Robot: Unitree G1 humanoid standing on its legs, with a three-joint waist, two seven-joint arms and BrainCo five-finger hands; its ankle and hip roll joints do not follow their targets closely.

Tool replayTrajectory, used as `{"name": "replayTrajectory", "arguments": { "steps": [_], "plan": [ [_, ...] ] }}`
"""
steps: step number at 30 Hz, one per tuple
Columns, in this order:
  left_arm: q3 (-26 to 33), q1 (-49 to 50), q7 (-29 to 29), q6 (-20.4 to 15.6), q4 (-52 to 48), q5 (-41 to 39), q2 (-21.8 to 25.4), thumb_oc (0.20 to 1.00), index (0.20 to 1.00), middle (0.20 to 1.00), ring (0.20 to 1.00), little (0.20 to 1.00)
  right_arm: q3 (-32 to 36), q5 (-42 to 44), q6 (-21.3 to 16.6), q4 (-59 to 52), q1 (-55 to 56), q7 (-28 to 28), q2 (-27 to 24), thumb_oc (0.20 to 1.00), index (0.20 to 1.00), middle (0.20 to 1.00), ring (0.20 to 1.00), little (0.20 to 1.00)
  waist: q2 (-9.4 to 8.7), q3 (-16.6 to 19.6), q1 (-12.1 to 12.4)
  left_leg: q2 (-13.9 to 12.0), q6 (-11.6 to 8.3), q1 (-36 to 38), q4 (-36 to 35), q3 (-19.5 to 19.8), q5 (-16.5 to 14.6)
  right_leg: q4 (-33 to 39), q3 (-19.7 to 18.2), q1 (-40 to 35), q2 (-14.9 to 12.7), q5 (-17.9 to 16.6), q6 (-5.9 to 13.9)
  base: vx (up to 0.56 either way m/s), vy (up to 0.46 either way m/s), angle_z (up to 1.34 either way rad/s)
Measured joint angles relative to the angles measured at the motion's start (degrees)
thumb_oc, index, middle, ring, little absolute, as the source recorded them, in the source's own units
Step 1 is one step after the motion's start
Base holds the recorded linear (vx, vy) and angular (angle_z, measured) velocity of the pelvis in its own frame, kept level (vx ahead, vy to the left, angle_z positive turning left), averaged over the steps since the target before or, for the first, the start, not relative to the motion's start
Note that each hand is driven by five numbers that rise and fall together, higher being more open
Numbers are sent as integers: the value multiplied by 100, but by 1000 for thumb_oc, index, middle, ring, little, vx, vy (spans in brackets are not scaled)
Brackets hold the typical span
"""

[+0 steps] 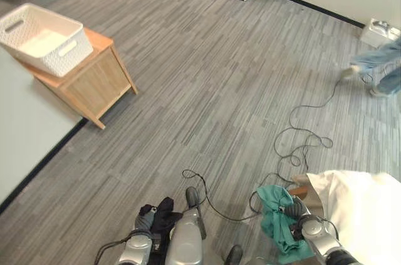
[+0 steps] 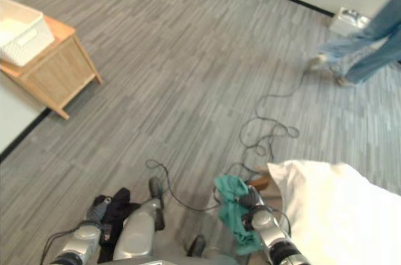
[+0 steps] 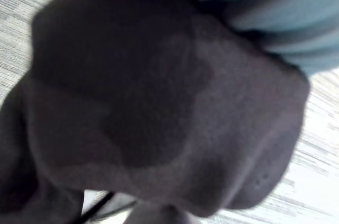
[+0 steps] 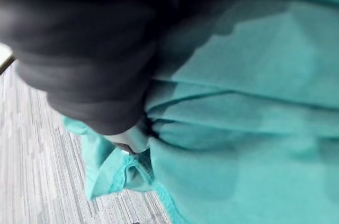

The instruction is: Tidy up the quilt and then pick up the clothes from the bed and put them into the laundry hamper.

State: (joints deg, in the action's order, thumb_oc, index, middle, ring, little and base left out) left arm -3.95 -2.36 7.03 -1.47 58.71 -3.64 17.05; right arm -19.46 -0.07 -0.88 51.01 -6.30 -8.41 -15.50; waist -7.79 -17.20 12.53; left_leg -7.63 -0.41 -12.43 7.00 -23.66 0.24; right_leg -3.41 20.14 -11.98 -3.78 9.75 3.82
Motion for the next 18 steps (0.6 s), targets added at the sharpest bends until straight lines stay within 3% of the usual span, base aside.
{"name": "replayTrajectory", "arguments": {
  "steps": [1, 2, 3, 4, 5, 6, 7, 8, 10, 11, 12, 13, 14, 16, 17, 18],
  "plan": [
    [-43, 117, 5, 59, 22, 2, -9, 200, 200, 200, 200, 200, -27, 1, 15, 31, -51, -2, 17, 200, 200, 200, 200, 200, 140, 15, -9, -109, 187, 109, -28, 36, 246, -648, 65, 201, -119, 104, 146, 643, 301, -1],
    [-71, 112, 38, 71, 2, 0, 47, 200, 200, 200, 200, 200, -101, -3, -4, -1, 98, -3, 79, 200, 200, 200, 200, 200, 14, 17, -78, 51, 174, 331, -46, -30, 69, -1812, 7, 505, -374, -33, 350, 843, 333, 18],
    [-144, 113, 38, 81, 8, 2, 72, 200, 200, 200, 200, 200, -110, -3, -49, -1, 91, -12, 107, 200, 200, 200, 200, 200, 100, -43, -118, 72, 264, 460, -69, -17, -6, -2760, -100, 890, -592, -223, 662, 575, 231, 19],
    [-198, 37, 45, 98, 9, -2, 85, 200, 200, 200, 200, 200, -109, -3, -63, -65, 98, -2, 92, 200, 200, 200, 200, 200, 107, -53, -186, 261, 390, 697, -237, 108, -141, -4326, -288, 1681, -989, -959, 816, 396, 89, 37],
    [-232, 21, 72, 107, -6, -4, 105, 200, 200, 200, 200, 200, -86, -2, -60, -63, 126, -7, 97, 200, 200, 200, 200, 200, 120, -55, -259, 339, 348, 798, -397, 211, -78, -4601, -276, 1872, -1074, -813, 805, 620, 87, 96],
    [-250, -63, 164, 42, -227, -4, 159, 200, 200, 200, 200, 200, -120, -1, -14, -120, 171, -4, 81, 200, 200, 200, 200, 200, 208, -45, -421, 451, 300, 1015, -618, 438, -97, -4212, -115, 2114, -1024, -655, 731, 618, 86, 93],
    [-305, -192, 212, 8, -303, -4, 129, 200, 200, 200, 200, 200, -74, 0, -6, -179, 139, -4, 73, 200, 200, 200, 200, 200, 230, -58, -428, 497, 321, 1123, -723, 564, -123, -3849, -93, 2275, -900, -512, 668, 906, -51, 129],
    [-347, -360, 266, 19, -328, -4, 152, 200, 200, 200, 200, 200, 60, 5, -39, -306, 79, -10, 49, 200, 200, 200, 200, 200, 403, -132, -616, 456, 383, 1237, -848, 876, -76, -2406, 139, 2207, -559, -302, 357, 478, -94, 104],
    [-336, -594, 284, 0, -293, -2, 53, 200, 200, 200, 200, 200, 197, 9, -68, -379, 39, -20, -36, 200, 200, 200, 200, 200, 510, -127, -727, 666, 167, 1374, -1034, 1228, -177, -159, 322, 2160, -503, -431, 375, 780, -131, 118],
    [-327, -593, 286, -3, -305, -2, 4, 200, 200, 200, 200, 200, 310, 13, -73, -340, 22, -36, -53, 200, 200, 200, 200, 200, 534, -124, -764, 780, 192, 1530, -1064, 1343, -234, 861, 331, 2238, -693, -773, 388, 1124, -198, 111],
    [-343, -622, 306, -9, -190, 13, -144, 200, 200, 200, 200, 200, 380, 11, -73, -326, 62, -61, -100, 200, 200, 200, 200, 200, 681, -132, -911, 842, 222, 1665, -957, 1585, -617, 869, 158, 2448, -1045, -1022, 461, 1236, -245, 138],
    [-339, -539, 346, 2, -131, 27, -254, 200, 200, 200, 200, 200, 424, 9, -42, -344, 191, -68, -129, 200, 200, 200, 200, 200, 822, -99, -1070, 845, 196, 1840, -825, 1837, -739, 859, 80, 2470, -1346, -1317, 435, 640, -171, 117],
    [-332, -477, 364, -13, -150, 40, -256, 200, 200, 200, 200, 200, 400, 8, -14, -380, 246, -59, -137, 200, 200, 200, 200, 200, 874, -70, -1088, 803, 174, 1968, -792, 1911, -788, 859, -1, 2485, -1426, -1463, 401, 681, -186, 89],
    [-288, -245, 425, -14, -29, 72, -267, 200, 200, 200, 200, 200, 354, -10, 41, -696, 613, -19, -129, 200, 200, 200, 200, 200, 887, 14, -1092, 684, -16, 2349, -681, 2127, -984, 835, -17, 2416, -1448, -1691, 401, 684, -343, 67],
    [-231, -93, 433, -4, 45, 123, -253, 200, 200, 200, 200, 200, 311, -64, 55, -755, 702, 7, -136, 200, 200, 200, 200, 200, 848, 73, -1117, 519, -373, 2417, -352, 2231, -1211, 453, -2, 2290, -1267, -1714, 480, 539, -400, 102],
    [-231, -80, 427, -16, 103, 154, -201, 200, 200, 200, 200, 200, 319, -122, 107, -708, 693, 31, -99, 200, 200, 200, 200, 200, 677, 81, -1114, 499, -584, 2185, 473, 2244, -1423, 123, 34, 2222, -1167, -1644, 370, 478, -481, 120]
  ]
}}
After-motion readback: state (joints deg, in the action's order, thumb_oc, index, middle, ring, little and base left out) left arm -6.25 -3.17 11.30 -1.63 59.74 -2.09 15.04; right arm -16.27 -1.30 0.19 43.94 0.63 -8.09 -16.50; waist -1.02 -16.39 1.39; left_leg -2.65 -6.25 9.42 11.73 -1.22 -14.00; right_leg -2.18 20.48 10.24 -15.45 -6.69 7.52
